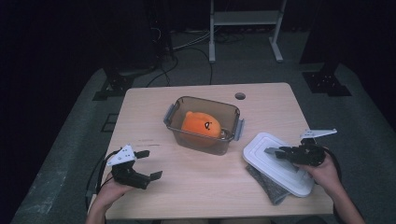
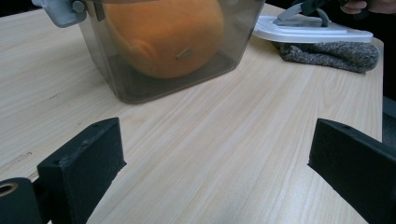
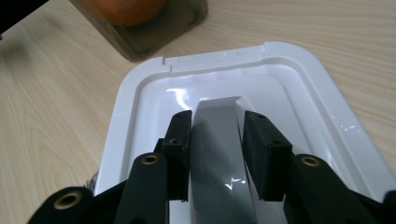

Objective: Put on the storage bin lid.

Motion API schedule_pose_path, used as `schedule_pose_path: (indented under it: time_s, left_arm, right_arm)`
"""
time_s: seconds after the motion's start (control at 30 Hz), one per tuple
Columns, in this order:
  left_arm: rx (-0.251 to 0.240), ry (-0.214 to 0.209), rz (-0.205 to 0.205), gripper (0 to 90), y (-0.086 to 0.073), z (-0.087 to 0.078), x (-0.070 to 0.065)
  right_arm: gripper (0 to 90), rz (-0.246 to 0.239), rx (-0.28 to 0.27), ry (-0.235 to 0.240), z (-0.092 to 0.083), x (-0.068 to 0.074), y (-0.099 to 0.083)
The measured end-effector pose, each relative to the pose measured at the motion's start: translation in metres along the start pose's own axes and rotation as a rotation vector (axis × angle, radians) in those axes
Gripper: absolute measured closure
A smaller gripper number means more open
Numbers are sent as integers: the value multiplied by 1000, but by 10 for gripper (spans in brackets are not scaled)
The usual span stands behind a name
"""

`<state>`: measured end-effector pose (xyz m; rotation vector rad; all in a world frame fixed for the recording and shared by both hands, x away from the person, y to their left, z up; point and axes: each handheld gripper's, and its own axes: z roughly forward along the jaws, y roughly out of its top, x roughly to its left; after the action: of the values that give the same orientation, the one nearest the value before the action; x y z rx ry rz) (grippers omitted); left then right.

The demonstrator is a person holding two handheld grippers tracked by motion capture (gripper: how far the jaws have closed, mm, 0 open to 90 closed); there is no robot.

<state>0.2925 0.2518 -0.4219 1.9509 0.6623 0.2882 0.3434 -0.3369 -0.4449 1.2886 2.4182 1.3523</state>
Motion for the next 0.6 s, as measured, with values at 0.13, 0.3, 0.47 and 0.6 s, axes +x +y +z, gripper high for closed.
schedule_pose_path:
  time_s: [0.13,0.3,0.47,0.6]
  left_arm:
    - [-3,2,0,25,0,-1,0]
    - [-2,0,-1,25,0,0,0]
    - [-4,3,-1,25,0,-1,1]
    - [-3,3,-1,25,0,-1,1]
  right_arm:
    - [646,-12,-6,-5,0,1,0]
    - [653,-10,-4,-4,0,2,0]
    - [656,-8,-1,-4,-2,2,1]
    - [657,-4,-13,-2,-6,2,3]
